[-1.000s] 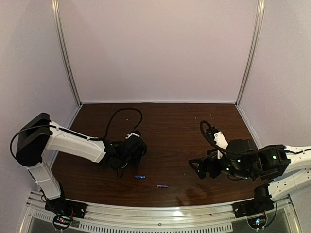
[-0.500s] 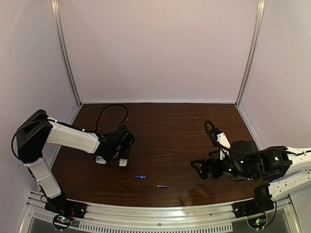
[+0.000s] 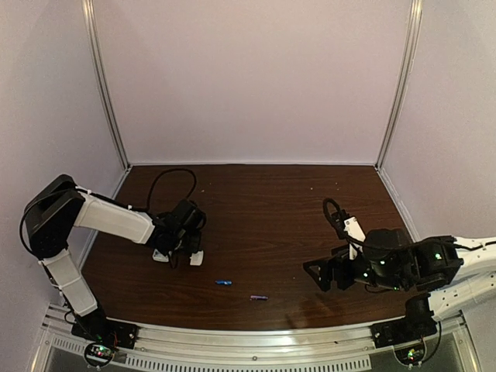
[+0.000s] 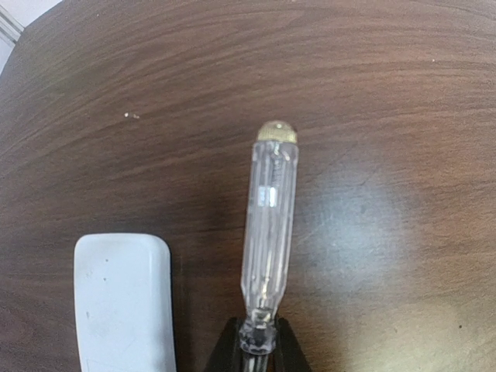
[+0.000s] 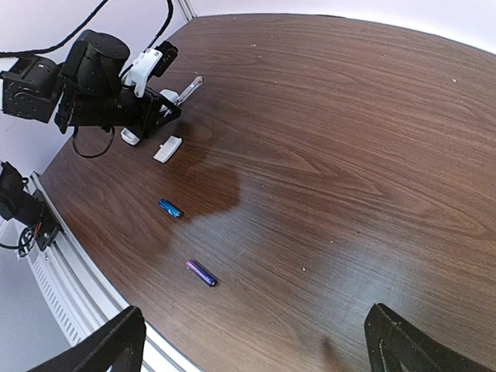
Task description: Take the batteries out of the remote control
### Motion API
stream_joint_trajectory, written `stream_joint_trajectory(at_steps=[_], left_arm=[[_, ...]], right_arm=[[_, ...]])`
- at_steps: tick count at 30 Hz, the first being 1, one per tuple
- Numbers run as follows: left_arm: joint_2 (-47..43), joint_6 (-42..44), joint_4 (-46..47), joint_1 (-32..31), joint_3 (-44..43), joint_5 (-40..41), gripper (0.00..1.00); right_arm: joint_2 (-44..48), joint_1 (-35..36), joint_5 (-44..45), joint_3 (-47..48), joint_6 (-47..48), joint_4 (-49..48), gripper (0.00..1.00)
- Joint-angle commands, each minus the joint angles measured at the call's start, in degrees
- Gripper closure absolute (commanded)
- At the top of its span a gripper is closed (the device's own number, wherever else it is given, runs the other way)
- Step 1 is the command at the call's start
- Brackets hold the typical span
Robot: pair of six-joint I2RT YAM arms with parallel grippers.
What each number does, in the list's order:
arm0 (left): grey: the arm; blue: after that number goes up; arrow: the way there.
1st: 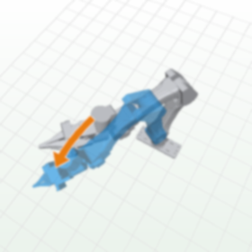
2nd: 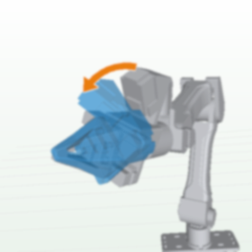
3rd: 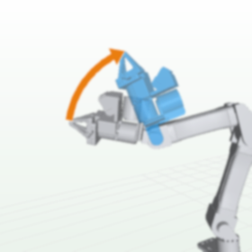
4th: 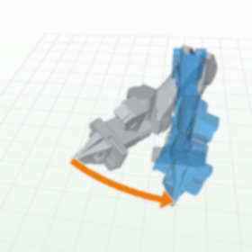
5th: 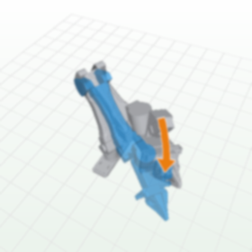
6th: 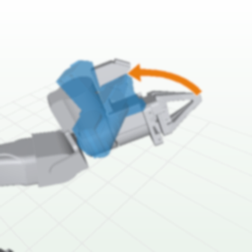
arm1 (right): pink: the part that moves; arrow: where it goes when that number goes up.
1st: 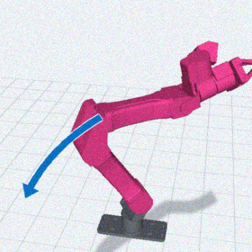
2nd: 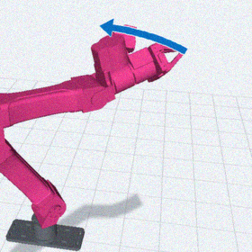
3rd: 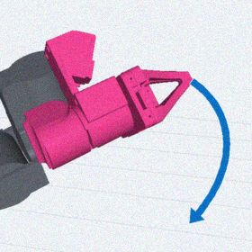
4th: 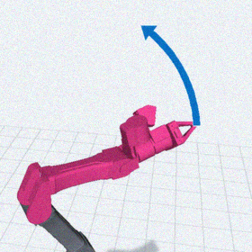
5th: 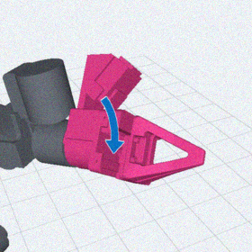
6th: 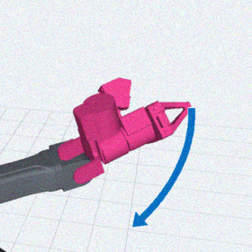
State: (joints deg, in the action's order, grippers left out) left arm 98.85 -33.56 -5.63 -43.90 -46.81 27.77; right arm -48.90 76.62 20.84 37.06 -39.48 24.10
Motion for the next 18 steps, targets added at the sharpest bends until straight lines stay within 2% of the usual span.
stream_joint_trajectory(at_steps=[1,8,12,18], left_arm=[[0.5,0.39,2.42,0.48,0.09,-0.17,1.0],[1.54,0.34,2.29,0.57,-0.53,0.31,0.92],[2.2,0.32,2.5,0.57,-0.63,0.44,0.83],[3.0,0.17,2.86,0.57,-0.74,0.22,0.81]], right_arm=[[1.11,-0.25,-0.92,-1.34,-1.1,-0.57,0.0],[2.46,-0.27,-1.26,-1.89,-1.73,-0.19,0.0],[2.84,-0.26,-1.33,-2.14,-1.98,-0.11,0.0],[3.03,-0.25,-1.42,-2.17,-2.15,-0.03,0.0]])
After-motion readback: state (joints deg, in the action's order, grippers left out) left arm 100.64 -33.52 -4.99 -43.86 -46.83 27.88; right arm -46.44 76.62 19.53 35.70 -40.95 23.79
